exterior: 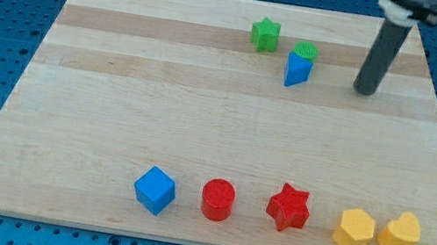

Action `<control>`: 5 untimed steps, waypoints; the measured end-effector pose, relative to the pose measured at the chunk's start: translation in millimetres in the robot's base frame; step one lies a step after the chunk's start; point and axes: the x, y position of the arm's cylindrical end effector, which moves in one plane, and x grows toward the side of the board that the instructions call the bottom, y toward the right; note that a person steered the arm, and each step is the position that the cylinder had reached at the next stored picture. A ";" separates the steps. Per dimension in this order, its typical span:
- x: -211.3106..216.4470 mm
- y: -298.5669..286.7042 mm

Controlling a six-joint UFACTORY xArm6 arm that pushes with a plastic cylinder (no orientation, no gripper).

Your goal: Separate blue triangle from green circle

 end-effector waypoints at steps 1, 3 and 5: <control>-21.0 -32.3; -3.6 -129.1; 35.4 -173.0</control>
